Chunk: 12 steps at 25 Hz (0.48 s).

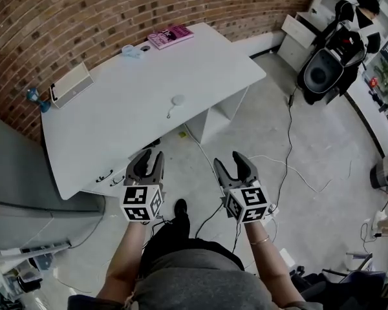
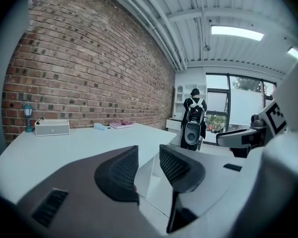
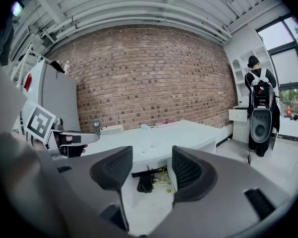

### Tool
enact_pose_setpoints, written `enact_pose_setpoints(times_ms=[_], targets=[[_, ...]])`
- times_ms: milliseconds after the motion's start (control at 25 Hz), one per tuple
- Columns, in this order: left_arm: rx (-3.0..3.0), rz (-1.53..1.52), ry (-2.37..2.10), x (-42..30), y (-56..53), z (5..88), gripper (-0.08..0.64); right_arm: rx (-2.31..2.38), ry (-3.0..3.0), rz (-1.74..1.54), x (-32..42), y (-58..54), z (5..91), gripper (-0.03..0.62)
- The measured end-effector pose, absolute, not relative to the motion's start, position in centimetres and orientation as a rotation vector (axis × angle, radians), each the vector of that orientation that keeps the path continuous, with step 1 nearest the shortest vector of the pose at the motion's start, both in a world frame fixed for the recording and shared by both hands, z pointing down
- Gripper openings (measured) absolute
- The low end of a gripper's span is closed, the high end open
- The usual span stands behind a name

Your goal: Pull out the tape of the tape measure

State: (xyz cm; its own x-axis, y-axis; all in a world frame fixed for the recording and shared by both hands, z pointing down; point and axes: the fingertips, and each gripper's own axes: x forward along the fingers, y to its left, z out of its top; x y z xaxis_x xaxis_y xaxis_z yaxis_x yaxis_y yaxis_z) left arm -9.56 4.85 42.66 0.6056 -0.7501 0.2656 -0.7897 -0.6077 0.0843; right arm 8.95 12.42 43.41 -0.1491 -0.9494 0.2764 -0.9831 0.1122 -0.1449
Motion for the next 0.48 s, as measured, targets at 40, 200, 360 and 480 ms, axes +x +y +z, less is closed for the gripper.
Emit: enact_pose_setpoints(times_ms=[40, 200, 360, 480], targets=[[2.646, 0.306, -1.265, -9.4, 3.9, 42.6, 0.149, 1.969, -2.247, 0.45, 8.9, 11.5, 43.4, 0.239], [2.68, 0.331, -1.217, -8.5, 0.2, 42.6, 0.193, 1.968, -2.226, 0.449, 9.0, 7.8, 43.4, 0.238], [2.683, 0.334, -1.178, -8.0, -2.4, 43.0, 0.199, 1.952, -2.209, 0.436, 8.6, 4.8, 43.4, 0.236], [2.689, 0.311, -1.158, -7.3, -3.7, 42.9, 0.201, 1.964, -2.183, 0.399, 8.9, 3.1, 43.0, 0.234]])
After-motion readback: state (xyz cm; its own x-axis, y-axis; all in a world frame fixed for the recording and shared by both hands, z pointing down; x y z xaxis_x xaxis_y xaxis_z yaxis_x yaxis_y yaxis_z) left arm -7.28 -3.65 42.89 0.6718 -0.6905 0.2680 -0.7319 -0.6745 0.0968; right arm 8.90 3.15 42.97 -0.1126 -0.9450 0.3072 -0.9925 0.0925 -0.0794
